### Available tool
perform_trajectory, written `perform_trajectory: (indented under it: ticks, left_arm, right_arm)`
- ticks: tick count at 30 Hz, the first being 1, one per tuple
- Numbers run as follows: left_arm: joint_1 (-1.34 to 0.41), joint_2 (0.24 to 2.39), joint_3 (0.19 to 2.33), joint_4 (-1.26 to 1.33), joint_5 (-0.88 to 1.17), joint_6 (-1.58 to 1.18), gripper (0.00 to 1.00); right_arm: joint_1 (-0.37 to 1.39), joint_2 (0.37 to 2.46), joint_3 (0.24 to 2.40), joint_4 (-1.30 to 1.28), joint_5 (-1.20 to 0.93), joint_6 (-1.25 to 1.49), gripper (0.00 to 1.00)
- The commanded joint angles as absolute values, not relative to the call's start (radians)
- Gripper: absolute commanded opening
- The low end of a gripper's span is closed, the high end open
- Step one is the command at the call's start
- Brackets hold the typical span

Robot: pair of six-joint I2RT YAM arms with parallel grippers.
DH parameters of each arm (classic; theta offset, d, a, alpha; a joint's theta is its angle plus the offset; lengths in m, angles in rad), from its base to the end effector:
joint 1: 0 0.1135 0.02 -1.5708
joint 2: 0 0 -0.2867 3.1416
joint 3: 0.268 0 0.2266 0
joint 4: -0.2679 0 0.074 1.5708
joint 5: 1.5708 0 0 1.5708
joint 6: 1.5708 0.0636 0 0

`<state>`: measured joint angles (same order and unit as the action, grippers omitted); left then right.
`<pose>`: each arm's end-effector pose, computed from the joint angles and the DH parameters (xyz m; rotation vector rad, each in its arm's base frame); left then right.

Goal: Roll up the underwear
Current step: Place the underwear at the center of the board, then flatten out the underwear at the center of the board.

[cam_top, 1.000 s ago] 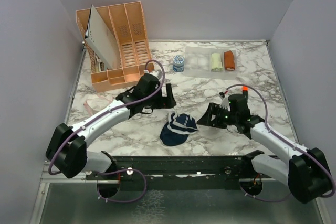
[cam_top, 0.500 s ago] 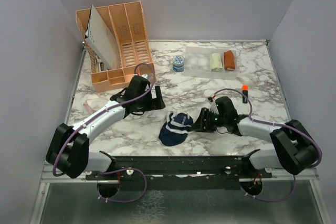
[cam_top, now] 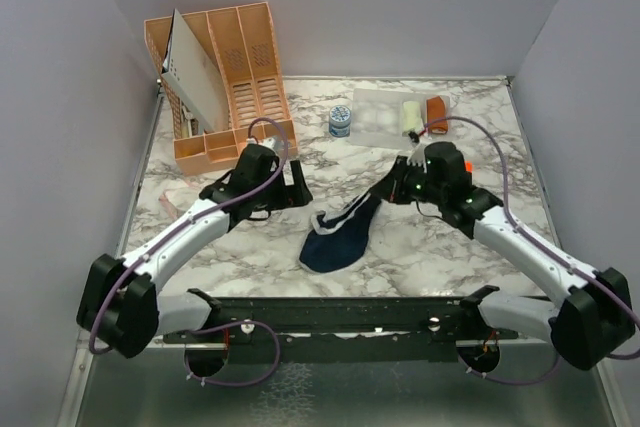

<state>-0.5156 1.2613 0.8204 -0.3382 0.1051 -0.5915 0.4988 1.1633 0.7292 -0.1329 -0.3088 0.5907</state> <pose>0.2173 -0.1308 0.2512 -0.0390 2.4435 -0.6462 0.2045 0.1334 0.2670 -0.0889 2.2647 0.9428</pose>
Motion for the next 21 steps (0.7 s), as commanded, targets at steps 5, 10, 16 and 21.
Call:
perform_trajectory:
  ticks: [5, 10, 16, 21]
  left_arm:
    - [-0.494, 1.002, 0.81, -0.382, -0.08, -0.635, 0.99]
    - [-0.491, 0.933, 0.799, -0.402, -0.09, -0.635, 0.99]
    - [-0.491, 0.9, 0.775, -0.406, -0.068, -0.64, 0.99]
    - [-0.491, 0.923, 0.764, -0.408, -0.032, -0.635, 0.99]
  right_arm:
    - [0.504, 1.03, 1.041, -0.387, -0.083, 0.441, 0.0]
    - [0.504, 1.014, 1.184, -0.438, -0.07, 0.408, 0.0]
    - [0.503, 1.03, 1.269, -0.528, 0.064, 0.356, 0.0]
    - [0.504, 1.045, 1.247, -0.581, 0.257, 0.346, 0.0]
